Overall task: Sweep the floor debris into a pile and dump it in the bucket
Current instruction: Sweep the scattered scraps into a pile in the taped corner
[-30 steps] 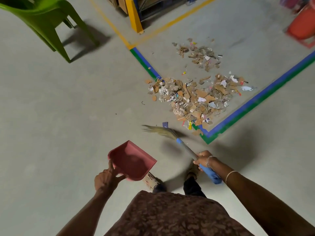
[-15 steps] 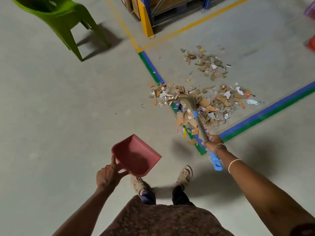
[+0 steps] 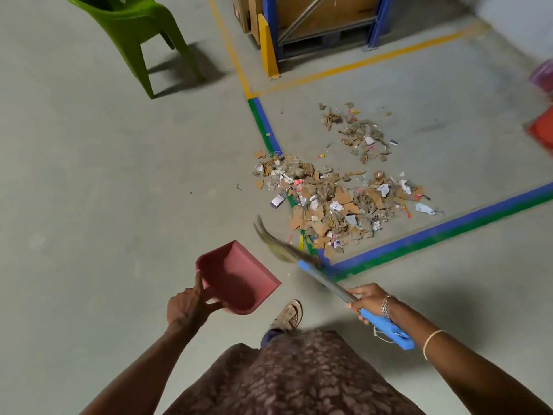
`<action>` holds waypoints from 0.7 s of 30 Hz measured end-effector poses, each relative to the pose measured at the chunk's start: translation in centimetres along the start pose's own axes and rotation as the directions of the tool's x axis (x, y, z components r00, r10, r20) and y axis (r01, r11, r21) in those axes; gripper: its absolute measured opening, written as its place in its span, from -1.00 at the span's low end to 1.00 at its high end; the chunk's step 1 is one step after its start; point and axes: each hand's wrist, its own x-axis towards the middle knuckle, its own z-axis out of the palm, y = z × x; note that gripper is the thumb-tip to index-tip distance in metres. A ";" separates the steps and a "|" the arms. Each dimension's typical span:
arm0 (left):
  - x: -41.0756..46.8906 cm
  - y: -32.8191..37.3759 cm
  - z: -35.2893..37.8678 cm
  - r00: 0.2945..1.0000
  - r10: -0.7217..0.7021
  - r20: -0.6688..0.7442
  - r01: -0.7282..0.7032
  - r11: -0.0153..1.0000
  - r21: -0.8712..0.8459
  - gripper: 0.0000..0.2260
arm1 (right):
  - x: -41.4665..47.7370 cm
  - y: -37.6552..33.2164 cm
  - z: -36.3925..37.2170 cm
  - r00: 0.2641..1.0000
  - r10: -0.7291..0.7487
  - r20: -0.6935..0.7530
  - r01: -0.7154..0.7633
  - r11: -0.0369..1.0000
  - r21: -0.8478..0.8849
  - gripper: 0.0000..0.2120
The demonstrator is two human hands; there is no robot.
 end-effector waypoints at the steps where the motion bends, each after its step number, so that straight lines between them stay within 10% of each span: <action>1: -0.7 0.8 0.5 1.000 -0.010 -0.001 0.010 1.000 -0.012 0.06 | 0.2 0.6 -0.5 1.000 0.006 0.016 -0.006 1.000 -0.020 -0.56; 21: -20.2 17.9 9.6 0.971 -0.218 0.100 0.240 0.890 -0.388 0.03 | -1.6 3.5 -11.8 0.982 -0.084 -0.167 0.100 0.991 0.092 -0.81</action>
